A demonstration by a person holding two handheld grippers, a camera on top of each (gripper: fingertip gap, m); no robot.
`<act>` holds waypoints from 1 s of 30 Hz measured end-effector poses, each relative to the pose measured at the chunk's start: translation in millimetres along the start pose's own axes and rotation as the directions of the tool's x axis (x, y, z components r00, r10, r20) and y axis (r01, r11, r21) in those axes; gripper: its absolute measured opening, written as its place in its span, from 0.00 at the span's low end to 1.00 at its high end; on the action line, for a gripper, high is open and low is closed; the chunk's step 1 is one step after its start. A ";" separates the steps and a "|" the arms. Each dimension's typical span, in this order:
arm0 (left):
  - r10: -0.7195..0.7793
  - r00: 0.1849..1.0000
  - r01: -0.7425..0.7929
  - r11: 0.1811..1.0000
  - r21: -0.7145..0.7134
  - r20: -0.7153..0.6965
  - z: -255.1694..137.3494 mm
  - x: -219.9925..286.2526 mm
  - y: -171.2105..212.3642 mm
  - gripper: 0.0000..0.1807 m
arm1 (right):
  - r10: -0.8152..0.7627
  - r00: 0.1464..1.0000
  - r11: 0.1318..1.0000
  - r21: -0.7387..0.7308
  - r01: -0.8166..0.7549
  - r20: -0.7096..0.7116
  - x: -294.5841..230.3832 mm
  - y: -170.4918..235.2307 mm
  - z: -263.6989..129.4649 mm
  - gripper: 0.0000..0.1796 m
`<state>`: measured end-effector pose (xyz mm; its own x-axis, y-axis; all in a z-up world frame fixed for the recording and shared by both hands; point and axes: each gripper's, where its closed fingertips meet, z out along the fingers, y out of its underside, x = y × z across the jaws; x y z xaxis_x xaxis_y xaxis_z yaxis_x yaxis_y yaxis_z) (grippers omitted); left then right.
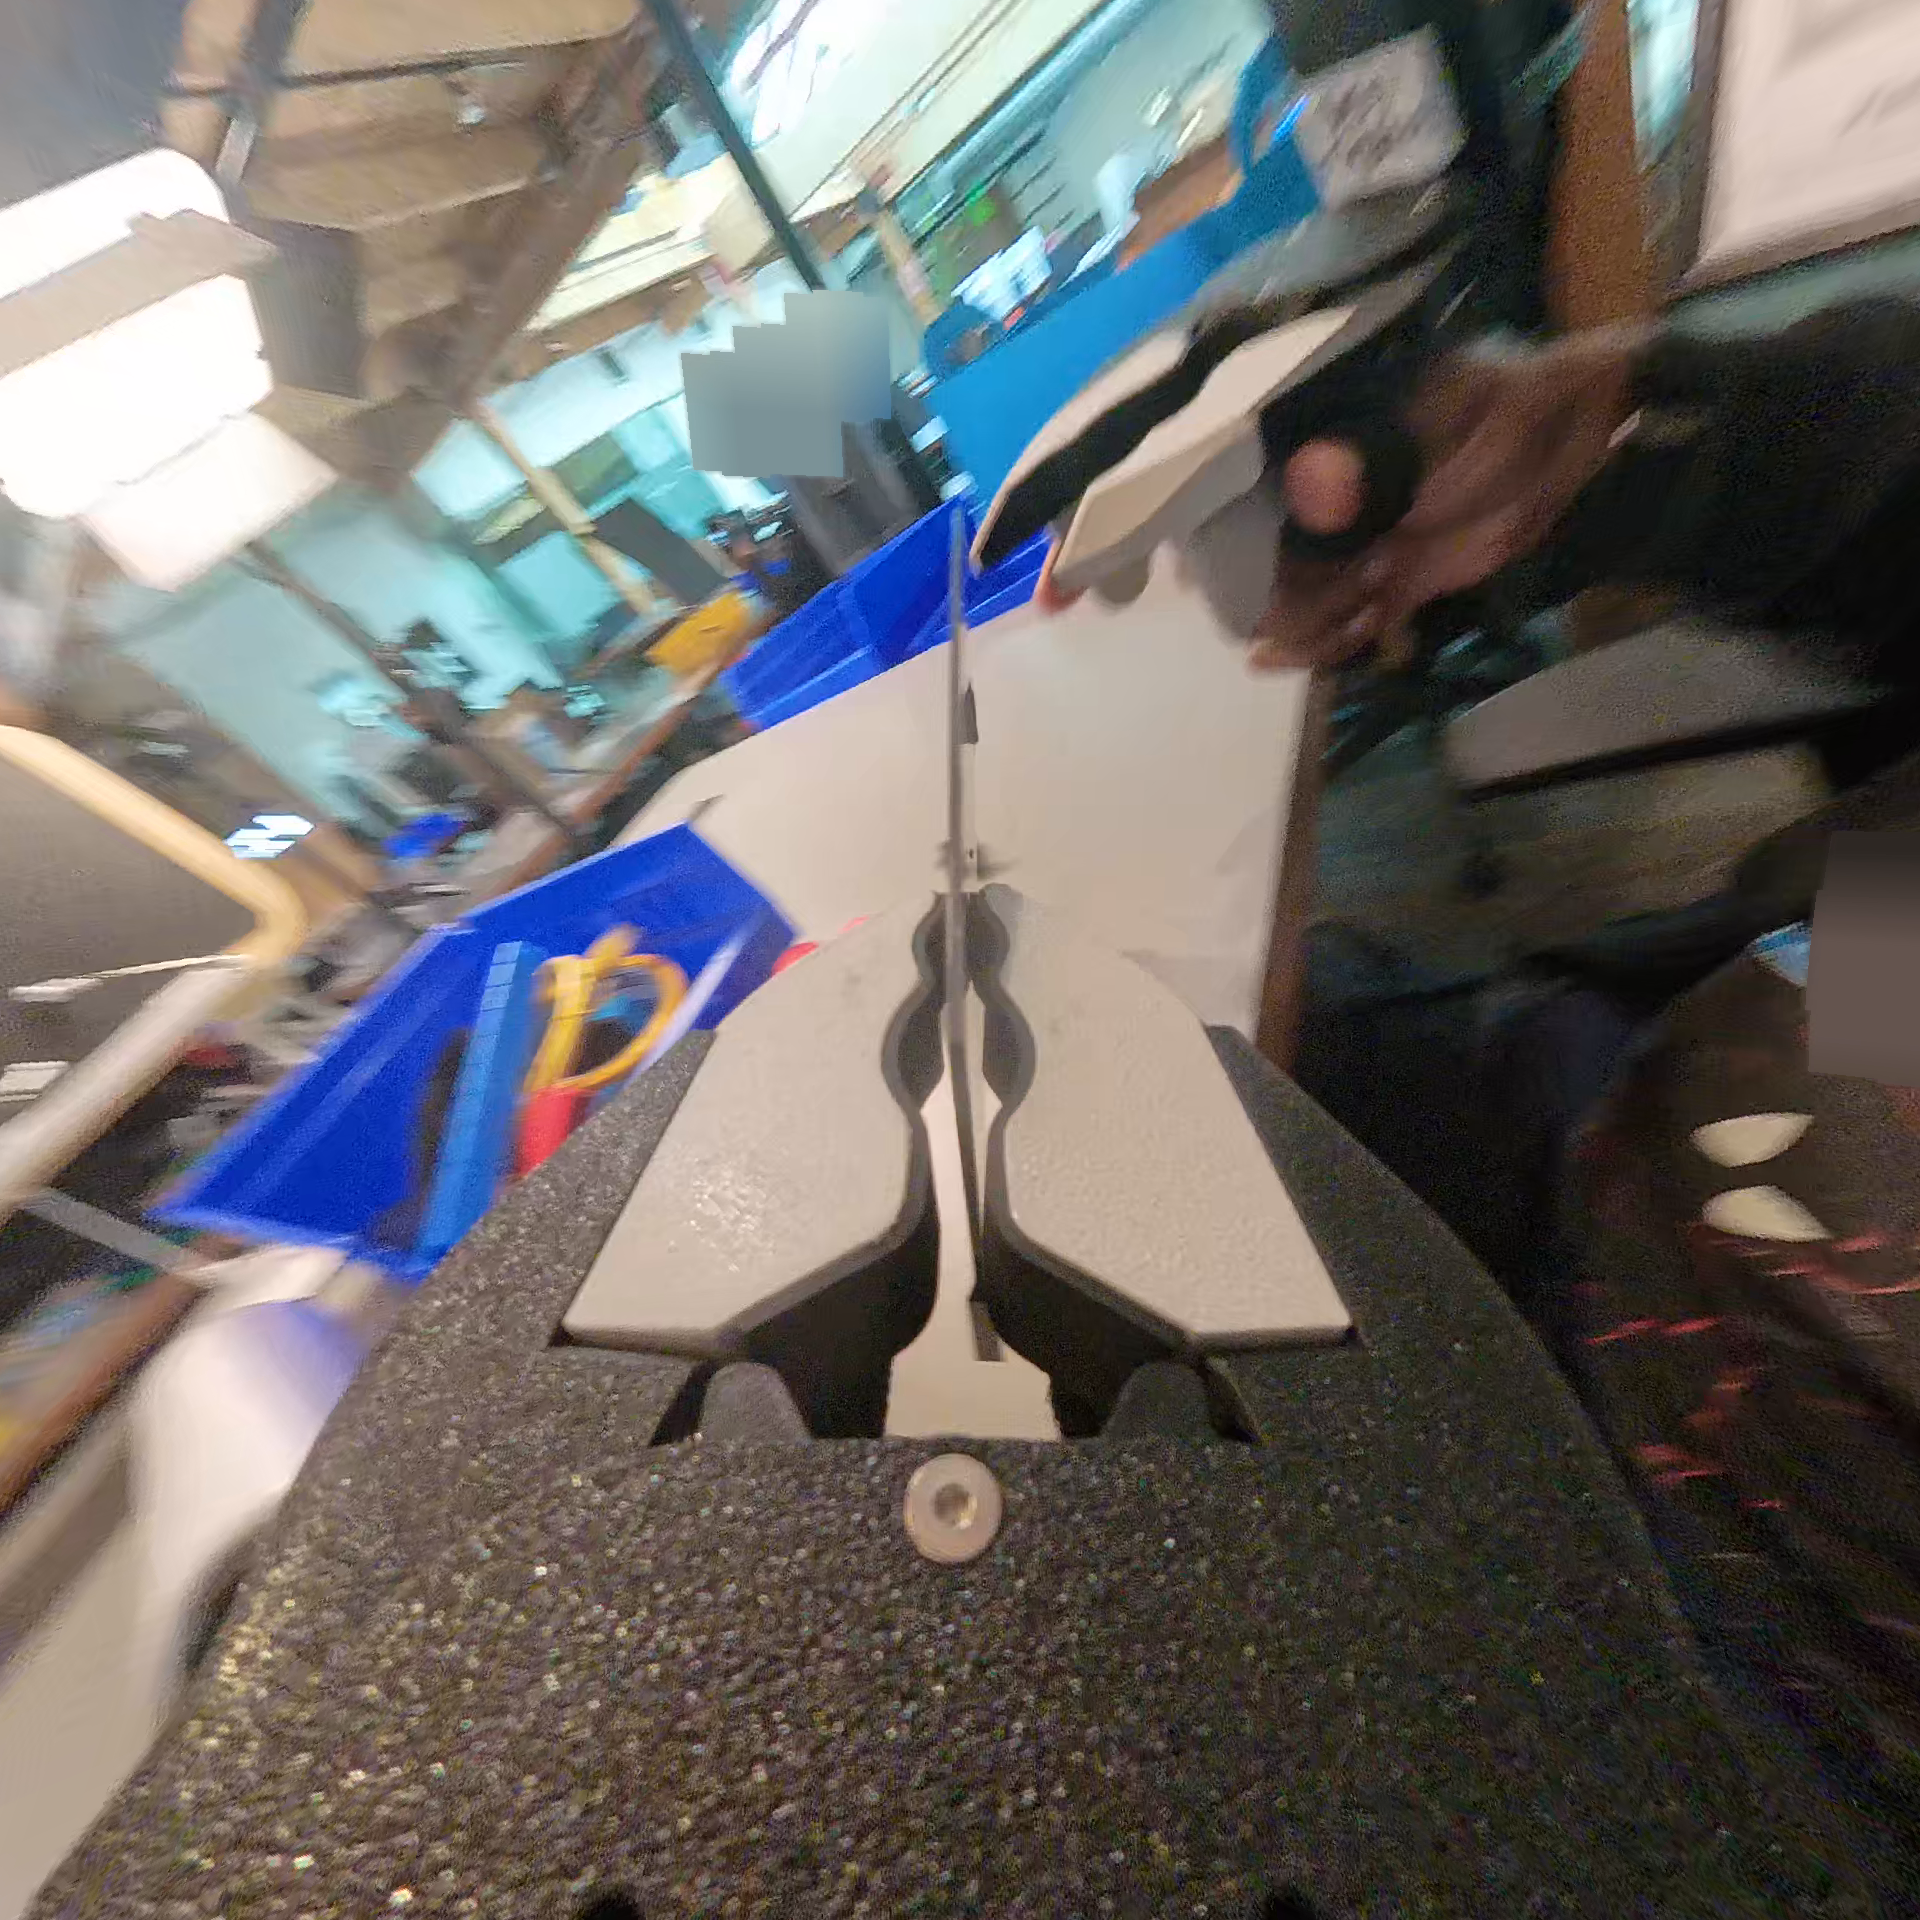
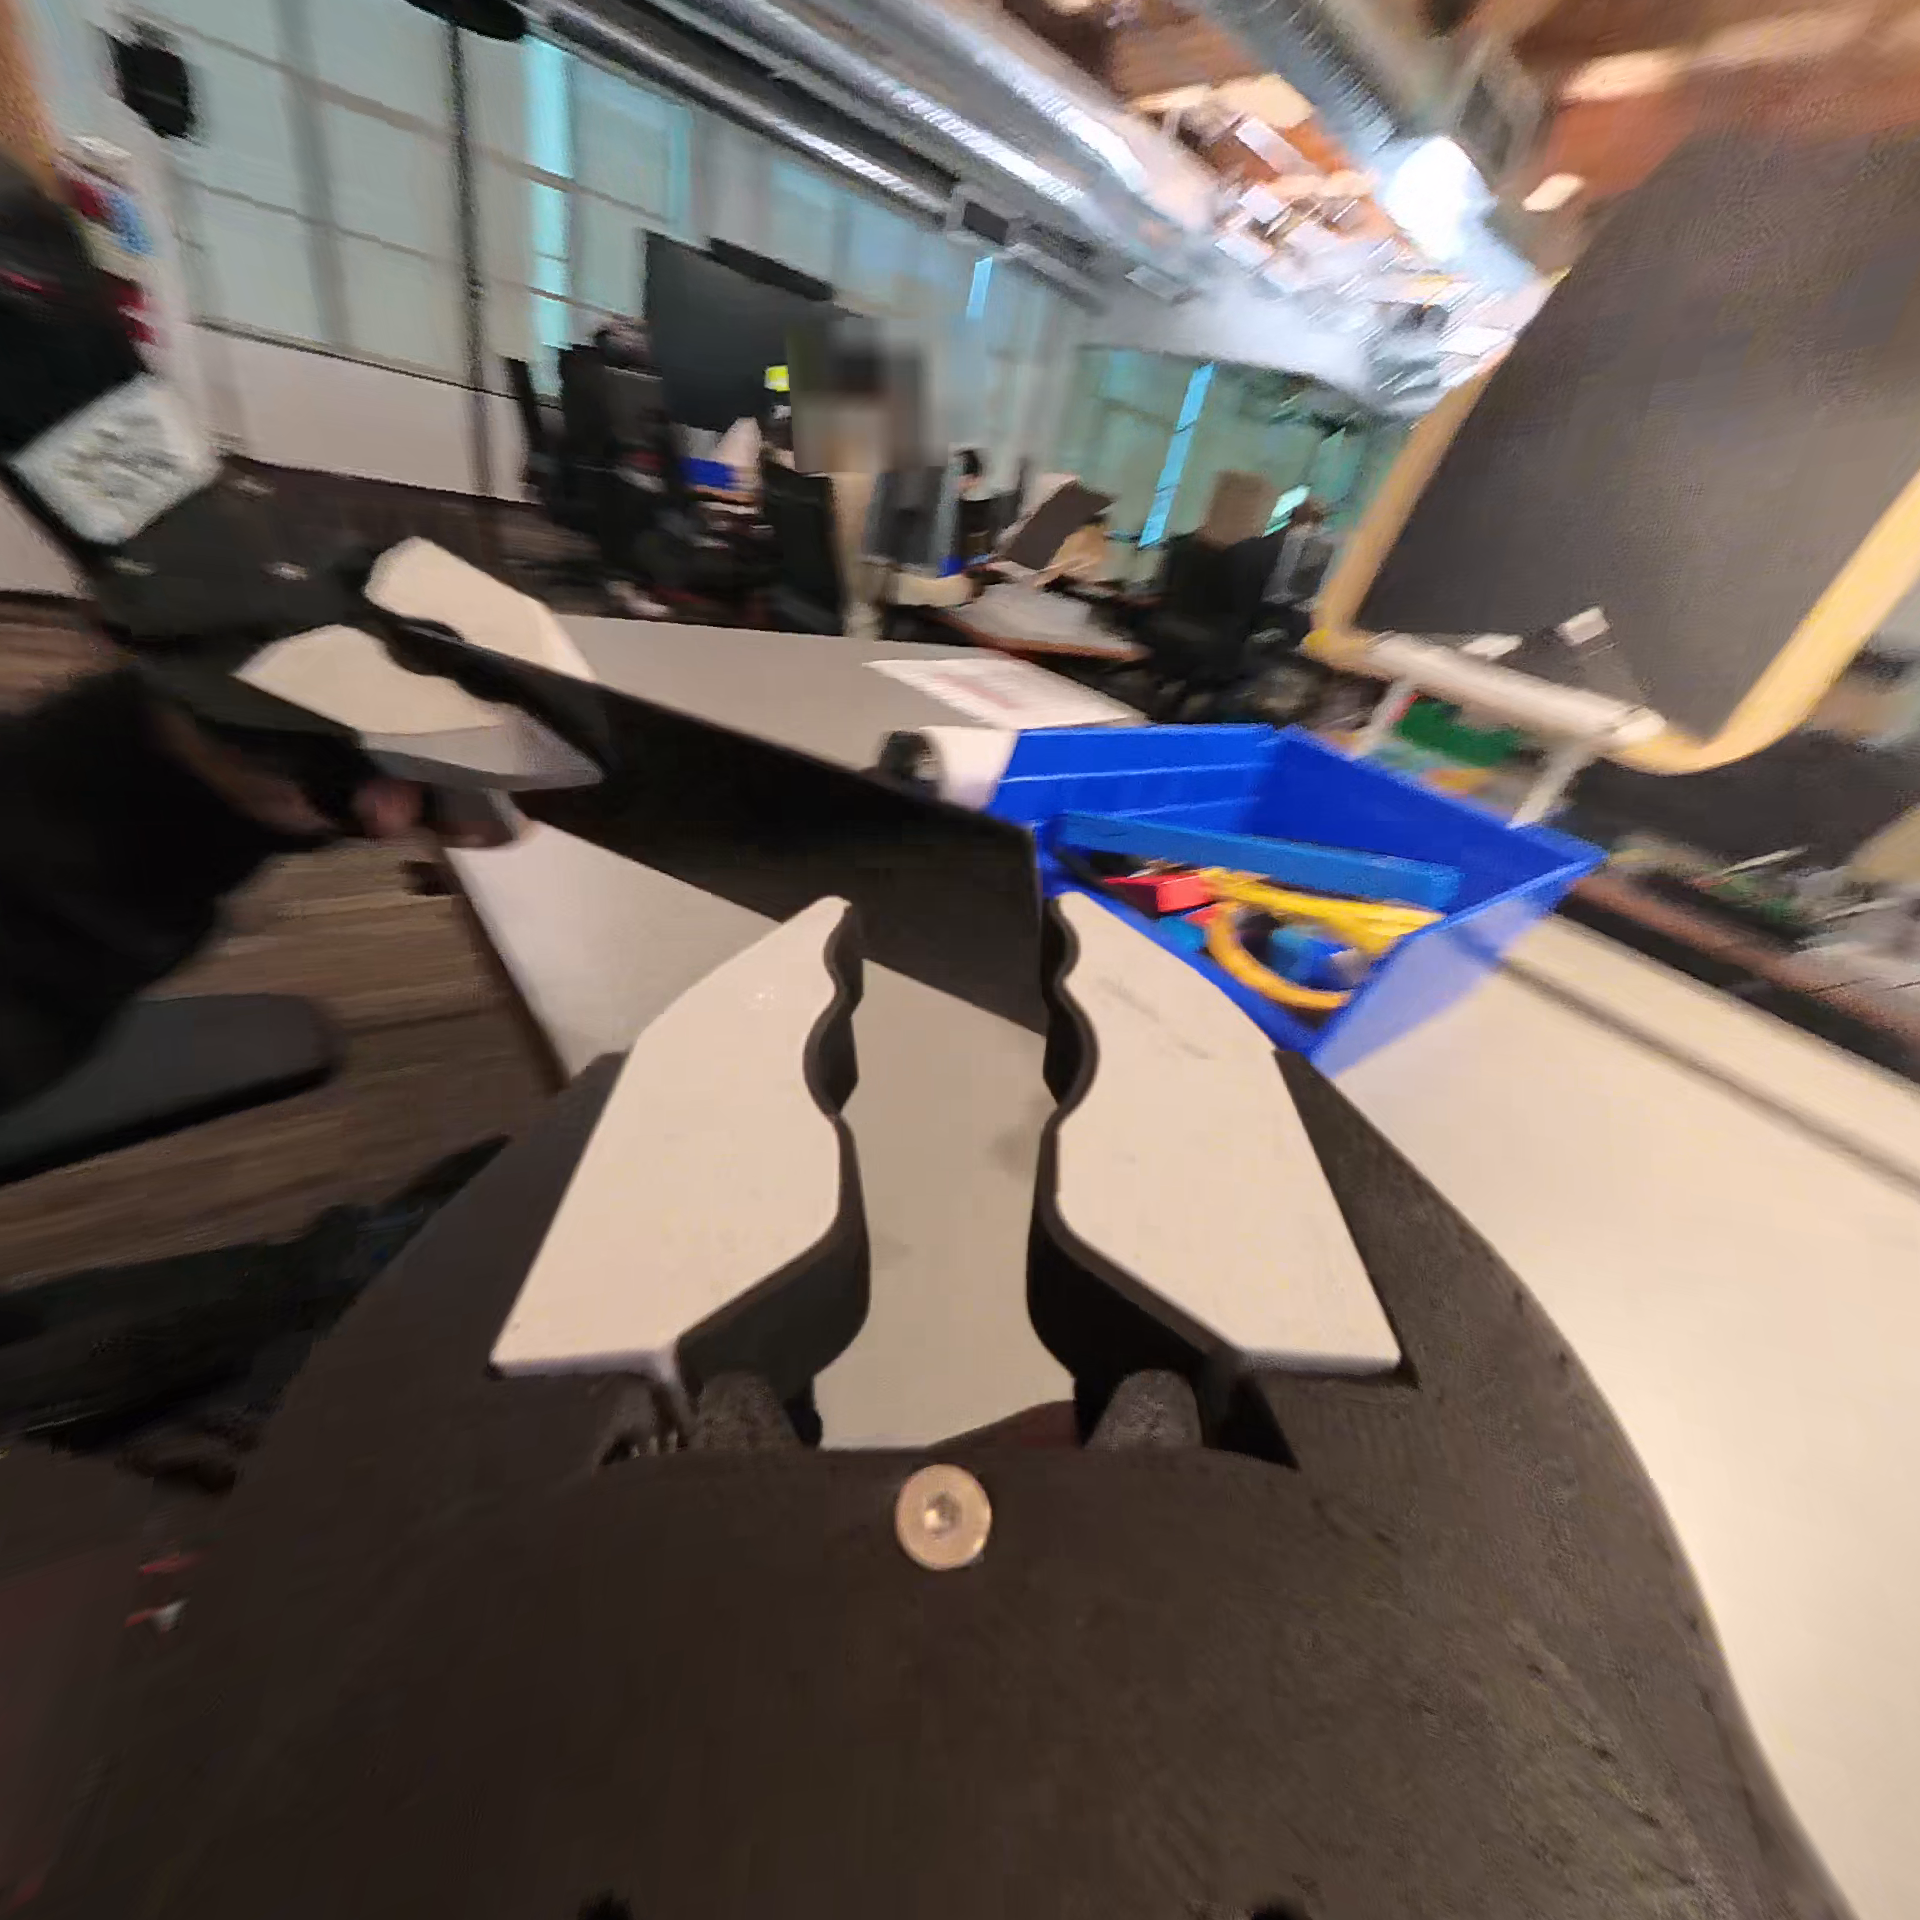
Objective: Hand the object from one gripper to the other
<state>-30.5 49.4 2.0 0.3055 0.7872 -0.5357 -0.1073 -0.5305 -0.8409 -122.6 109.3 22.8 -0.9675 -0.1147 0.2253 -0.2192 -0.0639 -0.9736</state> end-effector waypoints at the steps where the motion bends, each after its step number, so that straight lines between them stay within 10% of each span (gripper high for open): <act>1: 0.085 0.995 -0.082 0.995 -0.049 0.057 1.0 -5.3 3.5 0.01 | -0.086 0.994 0.996 0.013 0.087 -0.061 5.2 -3.2 -1.9 0.19; 7: 0.599 0.790 -0.532 0.777 -0.337 0.131 8.9 -11.6 12.8 0.01 | -0.615 0.758 0.788 -0.118 0.605 -0.217 -2.3 -0.5 0.4 0.25; 12: 0.733 0.679 -0.688 0.654 -0.315 0.041 19.2 14.0 0.7 0.01 | -0.813 0.564 0.581 -0.263 0.770 -0.147 -15.0 25.6 14.7 0.29; 16: 0.729 0.684 -0.700 0.668 -0.252 0.031 24.7 29.5 -13.1 0.03 | -0.846 0.521 0.527 -0.313 0.790 -0.111 -18.5 39.5 21.3 0.01; 25: 0.021 0.955 -0.088 0.973 0.215 0.295 -18.9 -29.2 -72.8 0.42 | -0.183 0.981 0.974 -0.124 0.190 0.064 -33.8 27.0 18.7 0.00; 30: -0.381 0.924 0.369 0.860 0.354 -0.038 -14.1 -21.0 -71.0 0.40 | 0.307 0.869 0.951 -0.109 -0.288 0.388 -66.6 10.1 10.2 0.00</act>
<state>-15.9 66.1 74.0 0.3587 0.9175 -0.1719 -0.3147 -0.0545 -0.9476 -59.1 106.2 -1.6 -0.8591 -0.5040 -0.0891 0.0559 0.0808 -0.9952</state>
